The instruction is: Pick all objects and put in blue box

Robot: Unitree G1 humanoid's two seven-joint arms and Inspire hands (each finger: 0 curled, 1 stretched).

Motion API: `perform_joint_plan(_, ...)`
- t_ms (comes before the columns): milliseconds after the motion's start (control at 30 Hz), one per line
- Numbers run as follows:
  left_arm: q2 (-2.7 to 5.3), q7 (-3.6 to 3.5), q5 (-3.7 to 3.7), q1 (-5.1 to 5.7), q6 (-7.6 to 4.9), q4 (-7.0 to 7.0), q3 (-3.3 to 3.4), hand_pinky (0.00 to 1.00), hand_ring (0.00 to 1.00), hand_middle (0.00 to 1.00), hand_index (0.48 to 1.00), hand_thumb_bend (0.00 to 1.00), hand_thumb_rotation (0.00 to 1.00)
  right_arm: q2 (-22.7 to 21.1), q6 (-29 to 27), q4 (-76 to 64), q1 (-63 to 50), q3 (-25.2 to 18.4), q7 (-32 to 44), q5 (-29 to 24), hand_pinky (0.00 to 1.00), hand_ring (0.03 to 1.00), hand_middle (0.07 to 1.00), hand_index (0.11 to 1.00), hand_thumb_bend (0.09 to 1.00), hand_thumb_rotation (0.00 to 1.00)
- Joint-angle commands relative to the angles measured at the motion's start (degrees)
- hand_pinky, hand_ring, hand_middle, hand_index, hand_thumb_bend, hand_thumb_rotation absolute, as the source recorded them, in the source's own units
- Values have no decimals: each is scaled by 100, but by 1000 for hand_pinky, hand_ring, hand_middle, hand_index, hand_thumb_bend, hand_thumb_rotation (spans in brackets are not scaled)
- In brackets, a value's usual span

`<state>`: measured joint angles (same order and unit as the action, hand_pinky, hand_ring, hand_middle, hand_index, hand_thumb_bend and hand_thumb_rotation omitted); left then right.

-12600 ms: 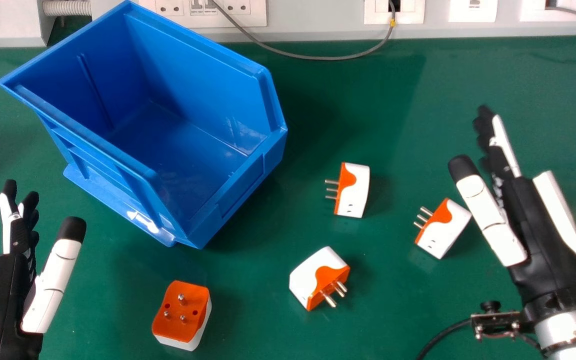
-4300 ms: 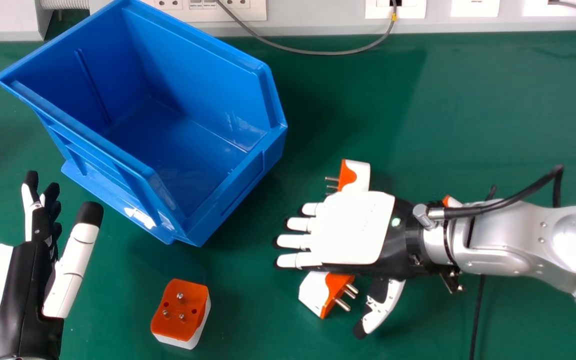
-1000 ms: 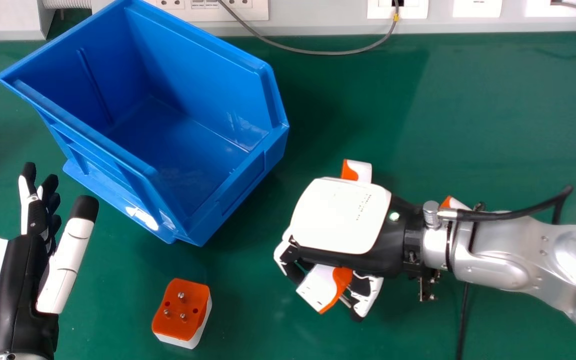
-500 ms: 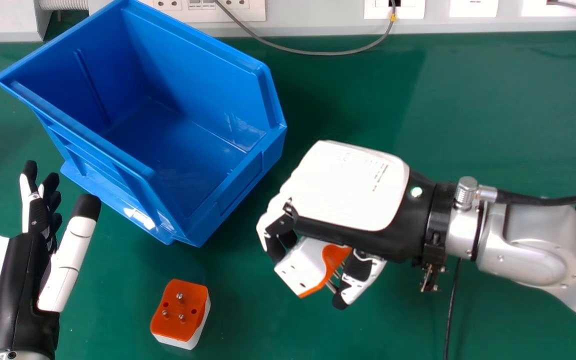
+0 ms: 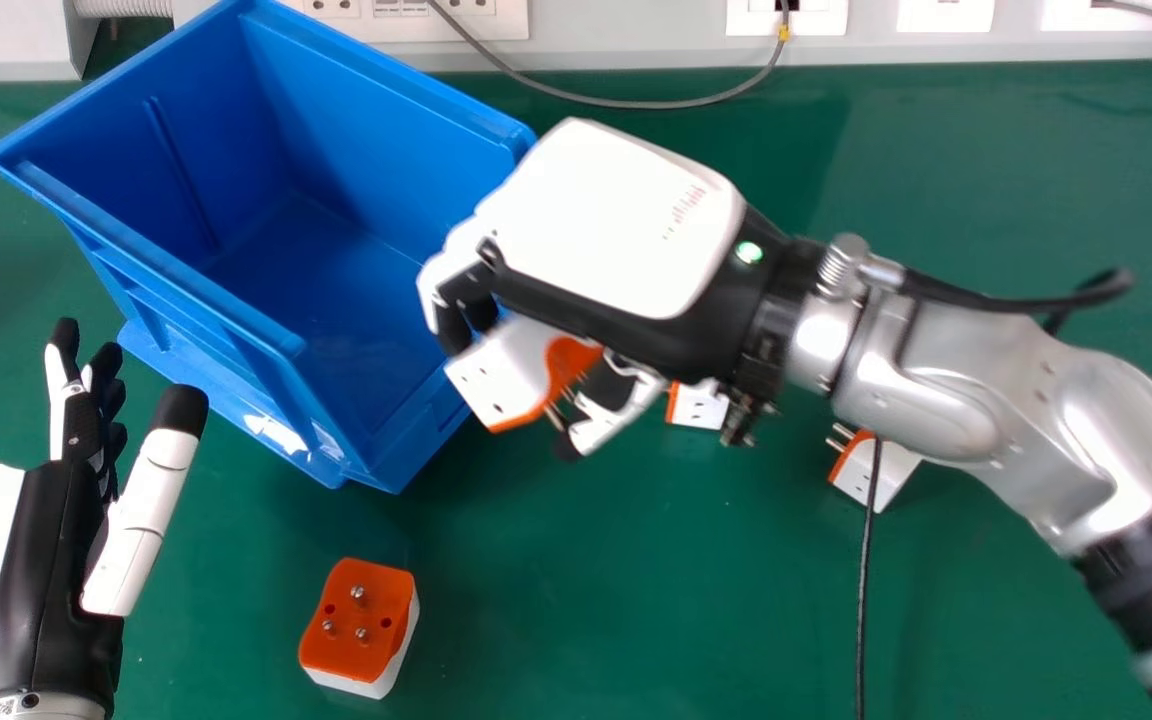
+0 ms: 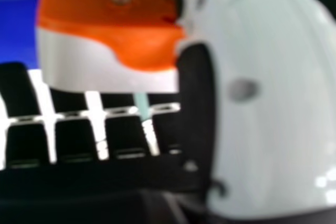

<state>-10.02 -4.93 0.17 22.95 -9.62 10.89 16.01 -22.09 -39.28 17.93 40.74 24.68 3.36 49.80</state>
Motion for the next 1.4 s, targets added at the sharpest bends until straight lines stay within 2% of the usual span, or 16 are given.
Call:
perform_joint_plan(0, -41, 42, 54, -23, -96, 60, -2, 1000, 1000, 1000, 1000, 813, 888, 212, 71, 292, 486, 69, -226, 12, 397, 439, 478, 453, 503, 0)
perform_joint_plan(133, -14, 52, 41, -1, -81, 93, -16, 1000, 1000, 1000, 1000, 822, 889, 557, 263, 940, 1022, 276, -520, 265, 378, 438, 487, 454, 502, 0)
perform_joint_plan(300, 23, 39, -30, 21, -98, 83, -21, 1000, 1000, 1000, 1000, 831, 890, 994, 588, 1751, 1692, 535, -848, 496, 365, 434, 492, 460, 501, 0)
perform_joint_plan(567, 49, 20, -46, 141, -76, 248, -47, 1000, 1000, 1000, 1000, 838, 889, 1659, 995, 3147, 2581, 990, -1593, 760, 358, 437, 497, 469, 501, 0)
perform_joint_plan(733, 43, 21, -26, 167, -101, 258, -56, 1000, 1000, 1000, 1000, 842, 889, 2108, 1439, 4076, 3124, 1416, -2291, 1073, 354, 435, 507, 481, 500, 0)
perform_joint_plan(833, 51, 6, -61, 173, -98, 269, -61, 1000, 1000, 1000, 1000, 841, 889, 2331, 1677, 4477, 3375, 1594, -2489, 1150, 351, 431, 510, 483, 500, 0)
perform_joint_plan(933, 58, 8, -60, 194, -96, 314, -66, 1000, 1000, 1000, 1000, 841, 889, 2563, 1783, 4807, 3586, 1635, -2488, 1050, 351, 429, 510, 480, 500, 0)
perform_joint_plan(1033, 65, -2, -91, 209, -71, 349, -60, 1000, 1000, 1000, 1000, 842, 888, 2728, 1804, 5033, 3727, 1607, -2461, 920, 358, 428, 507, 471, 501, 0)
perform_joint_plan(1300, 81, -2, -128, 184, 2, 377, -78, 1000, 1000, 1000, 1000, 839, 887, 3046, 2230, 5351, 3856, 1653, -2455, 819, 381, 431, 503, 467, 502, 0)
perform_joint_plan(1367, 82, 8, -109, 182, 1, 386, -91, 1000, 1000, 1000, 1000, 837, 885, 3092, 2329, 5425, 3857, 1674, -2458, 811, 385, 428, 504, 473, 502, 0)
